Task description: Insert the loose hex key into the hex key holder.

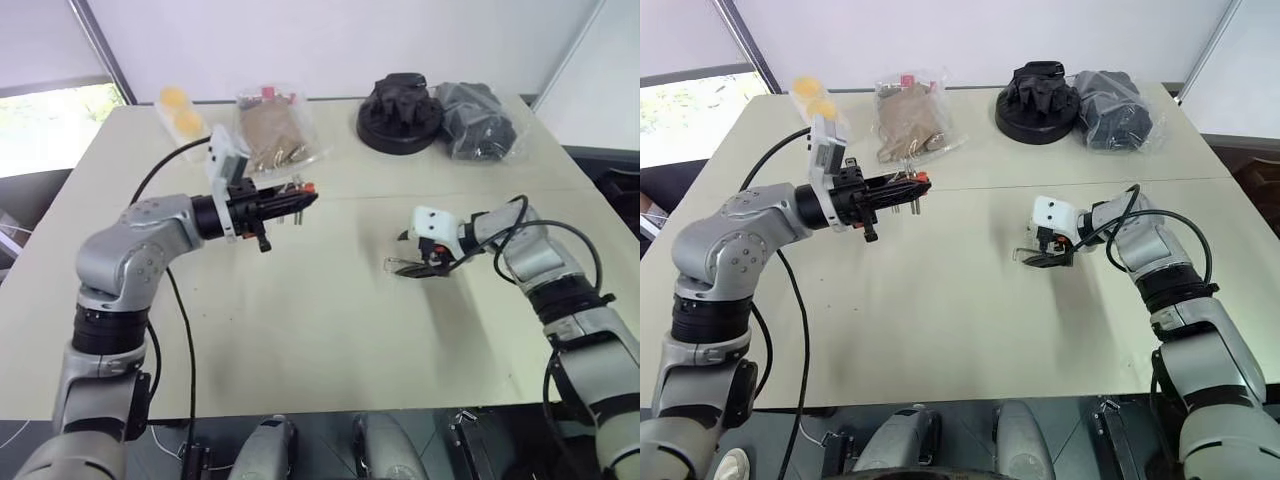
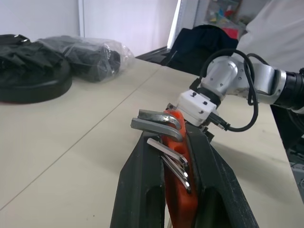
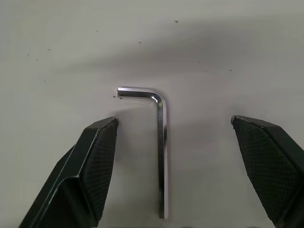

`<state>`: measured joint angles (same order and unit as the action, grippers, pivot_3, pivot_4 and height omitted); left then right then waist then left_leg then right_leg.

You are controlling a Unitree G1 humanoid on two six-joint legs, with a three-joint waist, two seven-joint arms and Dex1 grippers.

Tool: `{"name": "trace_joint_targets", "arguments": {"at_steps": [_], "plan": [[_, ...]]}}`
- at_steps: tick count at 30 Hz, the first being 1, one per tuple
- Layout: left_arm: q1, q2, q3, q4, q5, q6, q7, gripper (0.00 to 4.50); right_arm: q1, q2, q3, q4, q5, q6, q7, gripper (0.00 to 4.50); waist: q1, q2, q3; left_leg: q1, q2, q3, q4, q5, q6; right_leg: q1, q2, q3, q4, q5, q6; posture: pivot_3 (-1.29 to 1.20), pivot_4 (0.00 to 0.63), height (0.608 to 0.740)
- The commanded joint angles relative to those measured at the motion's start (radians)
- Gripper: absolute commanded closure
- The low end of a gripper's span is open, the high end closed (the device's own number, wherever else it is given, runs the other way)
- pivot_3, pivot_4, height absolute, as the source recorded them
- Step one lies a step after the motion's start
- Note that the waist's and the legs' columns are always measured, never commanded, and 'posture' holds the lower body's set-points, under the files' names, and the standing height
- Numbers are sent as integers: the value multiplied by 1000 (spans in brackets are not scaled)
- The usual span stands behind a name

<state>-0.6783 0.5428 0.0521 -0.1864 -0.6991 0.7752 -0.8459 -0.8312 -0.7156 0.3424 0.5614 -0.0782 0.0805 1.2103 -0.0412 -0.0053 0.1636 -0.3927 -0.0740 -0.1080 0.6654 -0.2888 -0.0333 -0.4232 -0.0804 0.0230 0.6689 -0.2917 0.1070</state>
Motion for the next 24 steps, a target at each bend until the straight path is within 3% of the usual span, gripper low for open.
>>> {"name": "trace_joint_targets", "arguments": {"at_steps": [1,2,5,11,18,24], "plan": [[-6,10,22,-46,-10,-14,4,4500,-23,7,-3,42,-29,-21,2,570,-1,0,0,0,0,0,0,0,0,0,0,0,0,0,0,0,150,740],[-5,9,22,-48,-10,-14,6,4500,-24,9,-1,53,-33,-27,1,570,-1,0,0,0,0,0,0,0,0,0,0,0,0,0,0,0,150,740],[-3,8,23,-50,-9,-15,10,4500,-26,22,-3,71,-27,-1,22,1457,-1,0,0,0,0,0,0,0,0,1,0,0,0,0,0,0,150,740],[-1,7,26,-48,-7,-20,17,4500,-16,39,-9,78,-26,64,51,4368,-1,0,0,1,0,0,1,0,0,1,0,0,0,0,0,0,150,740],[-4,5,24,-41,-5,-25,22,4500,-11,70,-56,44,-1,91,-4,4479,-2,-1,-1,1,0,0,1,0,0,2,0,0,0,0,0,0,150,740],[-18,-2,24,-24,-3,-29,26,4500,-49,204,-283,-59,125,-28,-291,4479,-4,-1,-1,0,0,0,-1,0,0,-2,0,0,2,0,0,0,150,740]]}}
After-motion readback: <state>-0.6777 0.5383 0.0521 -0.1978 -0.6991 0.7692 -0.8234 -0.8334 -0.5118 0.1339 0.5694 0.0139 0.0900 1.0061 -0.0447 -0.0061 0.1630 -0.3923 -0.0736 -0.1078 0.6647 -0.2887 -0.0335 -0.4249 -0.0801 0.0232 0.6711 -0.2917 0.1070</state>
